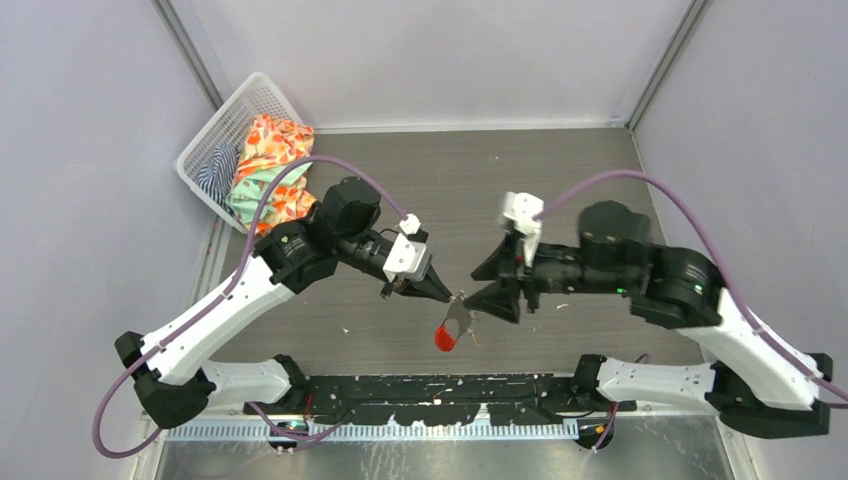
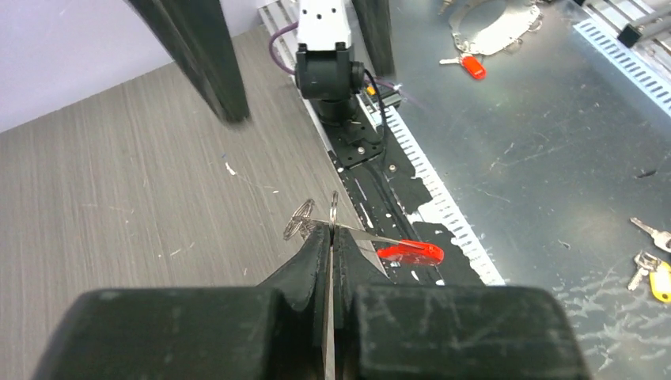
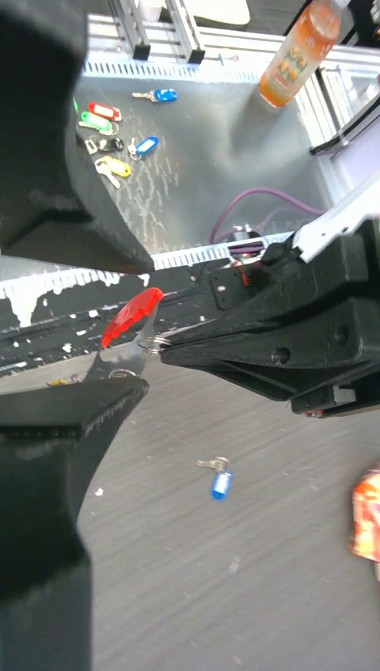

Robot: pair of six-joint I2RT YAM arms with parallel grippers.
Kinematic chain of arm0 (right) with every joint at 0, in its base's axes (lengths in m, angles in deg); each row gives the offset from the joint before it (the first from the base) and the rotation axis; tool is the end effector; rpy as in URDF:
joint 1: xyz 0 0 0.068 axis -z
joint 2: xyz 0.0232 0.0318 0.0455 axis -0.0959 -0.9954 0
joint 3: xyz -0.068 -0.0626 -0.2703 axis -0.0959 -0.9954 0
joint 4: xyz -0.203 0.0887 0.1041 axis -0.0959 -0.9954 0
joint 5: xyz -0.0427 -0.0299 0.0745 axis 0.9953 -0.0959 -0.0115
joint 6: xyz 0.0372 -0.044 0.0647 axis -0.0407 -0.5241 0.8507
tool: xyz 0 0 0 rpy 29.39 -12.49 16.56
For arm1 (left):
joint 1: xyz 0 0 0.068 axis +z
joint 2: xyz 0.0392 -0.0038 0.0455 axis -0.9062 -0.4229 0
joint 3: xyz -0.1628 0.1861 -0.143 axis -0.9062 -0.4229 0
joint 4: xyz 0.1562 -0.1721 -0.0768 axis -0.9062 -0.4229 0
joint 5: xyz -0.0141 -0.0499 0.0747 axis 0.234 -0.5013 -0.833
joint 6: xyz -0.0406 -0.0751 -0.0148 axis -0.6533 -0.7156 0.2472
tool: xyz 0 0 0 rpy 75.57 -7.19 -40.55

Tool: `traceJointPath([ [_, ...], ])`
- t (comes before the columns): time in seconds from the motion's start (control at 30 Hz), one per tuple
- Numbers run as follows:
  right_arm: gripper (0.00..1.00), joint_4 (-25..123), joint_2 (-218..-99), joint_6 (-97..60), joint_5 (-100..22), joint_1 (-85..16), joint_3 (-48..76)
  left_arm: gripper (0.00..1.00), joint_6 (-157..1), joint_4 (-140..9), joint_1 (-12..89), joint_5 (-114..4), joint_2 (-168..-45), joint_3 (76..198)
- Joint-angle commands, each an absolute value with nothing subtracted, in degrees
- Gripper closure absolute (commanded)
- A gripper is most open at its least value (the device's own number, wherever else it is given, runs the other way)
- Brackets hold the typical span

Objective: Put the keys on the keyring

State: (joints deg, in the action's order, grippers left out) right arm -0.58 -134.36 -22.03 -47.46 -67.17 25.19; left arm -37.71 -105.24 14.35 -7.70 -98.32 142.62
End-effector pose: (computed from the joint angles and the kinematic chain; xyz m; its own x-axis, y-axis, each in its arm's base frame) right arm 0.0651 0.1647 0.4598 -0.2244 -0.2920 -0.9297 -0.9560 0.2512 0.1519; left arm 0.0965 -0.2176 0.4155 0.1817 0.2085 -0.9610 0.9291 -0.3565 0.0983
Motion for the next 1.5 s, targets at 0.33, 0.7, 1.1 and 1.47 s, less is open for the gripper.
traceJointPath([
  [0.33,0.42,14.8,-118.3,-20.4,-46.9,-67.4,13.3,1.0,-10.4,-104.4,8.8,-2.5,-92.0,142.9],
  [0.7,0.46,16.4,-117.4,-21.6,-47.2,-67.3,11.1,1.0,0.3,-104.4,5.4,-2.8,-88.7,140.9],
  [1.1,0.46,16.4,-117.3,-21.7,-47.2,-67.3,10.8,1.0,12.7,-110.0,3.4,-2.9,-87.9,139.9],
  [1.47,0.41,16.4,-118.2,-21.6,-47.0,-67.4,11.2,1.0,-17.4,-100.1,3.3,-10.1,-89.2,141.1],
])
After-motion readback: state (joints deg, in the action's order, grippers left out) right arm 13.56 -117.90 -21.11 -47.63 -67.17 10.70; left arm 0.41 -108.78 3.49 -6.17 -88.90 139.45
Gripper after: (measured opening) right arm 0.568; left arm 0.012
